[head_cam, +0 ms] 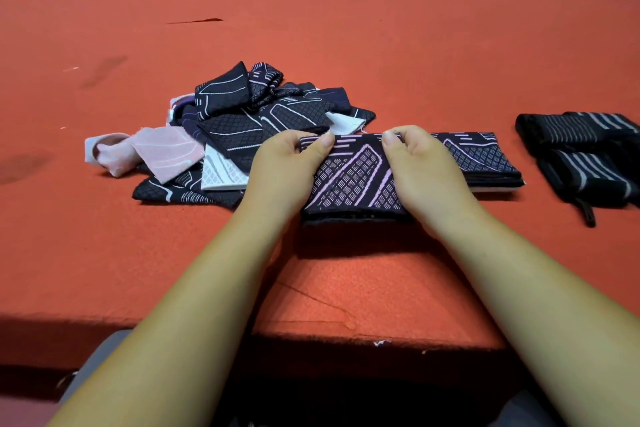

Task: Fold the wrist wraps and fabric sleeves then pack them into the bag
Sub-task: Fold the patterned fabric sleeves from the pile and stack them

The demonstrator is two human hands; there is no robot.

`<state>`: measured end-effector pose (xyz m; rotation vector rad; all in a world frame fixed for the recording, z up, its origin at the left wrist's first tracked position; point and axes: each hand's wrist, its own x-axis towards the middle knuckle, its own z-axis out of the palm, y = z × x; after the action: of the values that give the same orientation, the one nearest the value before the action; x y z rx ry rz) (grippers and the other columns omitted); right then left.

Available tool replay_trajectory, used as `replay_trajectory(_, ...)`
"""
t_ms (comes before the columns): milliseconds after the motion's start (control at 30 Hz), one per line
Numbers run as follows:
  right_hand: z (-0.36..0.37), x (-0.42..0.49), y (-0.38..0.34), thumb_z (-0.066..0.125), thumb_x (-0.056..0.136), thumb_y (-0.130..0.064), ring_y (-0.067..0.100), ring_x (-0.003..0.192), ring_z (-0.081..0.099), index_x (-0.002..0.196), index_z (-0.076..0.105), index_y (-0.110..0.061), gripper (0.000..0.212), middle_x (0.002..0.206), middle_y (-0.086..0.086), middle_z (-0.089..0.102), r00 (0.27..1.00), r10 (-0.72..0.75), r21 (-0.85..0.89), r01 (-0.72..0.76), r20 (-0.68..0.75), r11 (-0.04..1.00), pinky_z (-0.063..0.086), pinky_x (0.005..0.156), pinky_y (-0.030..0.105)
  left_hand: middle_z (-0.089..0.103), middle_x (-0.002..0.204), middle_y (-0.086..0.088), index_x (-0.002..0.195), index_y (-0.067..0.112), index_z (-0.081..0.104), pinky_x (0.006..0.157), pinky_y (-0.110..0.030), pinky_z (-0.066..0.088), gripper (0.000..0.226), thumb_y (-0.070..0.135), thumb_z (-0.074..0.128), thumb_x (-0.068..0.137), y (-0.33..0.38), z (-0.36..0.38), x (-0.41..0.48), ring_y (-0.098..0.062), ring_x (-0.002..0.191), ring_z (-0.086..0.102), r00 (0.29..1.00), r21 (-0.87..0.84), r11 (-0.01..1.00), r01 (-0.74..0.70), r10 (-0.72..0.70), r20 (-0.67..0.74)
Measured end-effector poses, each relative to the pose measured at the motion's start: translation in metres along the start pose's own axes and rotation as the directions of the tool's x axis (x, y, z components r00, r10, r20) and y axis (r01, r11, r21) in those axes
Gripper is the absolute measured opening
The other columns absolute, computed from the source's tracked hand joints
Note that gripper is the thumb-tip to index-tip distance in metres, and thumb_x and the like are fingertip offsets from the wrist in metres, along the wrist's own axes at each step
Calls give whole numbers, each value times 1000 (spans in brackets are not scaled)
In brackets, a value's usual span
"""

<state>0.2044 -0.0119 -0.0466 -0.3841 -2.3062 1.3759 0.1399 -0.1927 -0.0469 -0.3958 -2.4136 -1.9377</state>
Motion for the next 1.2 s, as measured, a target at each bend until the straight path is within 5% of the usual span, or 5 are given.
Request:
replay_trajectory(167,-2,-1,3,67,100,-53,27,98,78,100,78,-12,42,100,5,83,951,170,302,-246,258,921,61,92,47,80,91,-12,93,16,79,85,-61,61,36,51,80,84,-5,-1,3,-32,84,78,999,15,1000,14,-14,-39)
replay_trajectory(300,-4,-6,4,75,100,-23,19,75,75,111,73,-14,14,95,9,81,851,161,339,-363,500,868,58,55,31,81,97,-17,99,10,79,92,-65,60,35,42,85,86,-7,-2,0,-41,97,79,997,-148,986,79,-80,-1)
replay_trajectory(433,0,1,11,76,97,-5,30,86,79,123,64,-7,29,102,11,81,935,137,434,-278,328,857,59,57,35,80,107,-23,111,-1,77,100,-55,59,33,27,82,94,-2,0,-5,-47,108,76,965,-318,917,241,-189,184)
replay_trajectory(633,-13,9,12,72,96,-19,22,101,80,124,64,-23,29,109,1,82,993,53,273,-81,108,959,60,101,52,82,108,-7,114,12,74,67,-32,64,13,12,69,102,1,4,-7,-19,84,77,908,-230,922,312,-218,359)
replay_trajectory(1200,-93,43,17,67,99,-22,15,106,66,137,63,-22,38,113,-5,73,934,23,-164,-87,-356,983,40,82,23,77,94,-6,120,6,67,75,-49,68,24,3,74,96,44,101,15,-20,76,77,955,-111,990,89,-53,290)
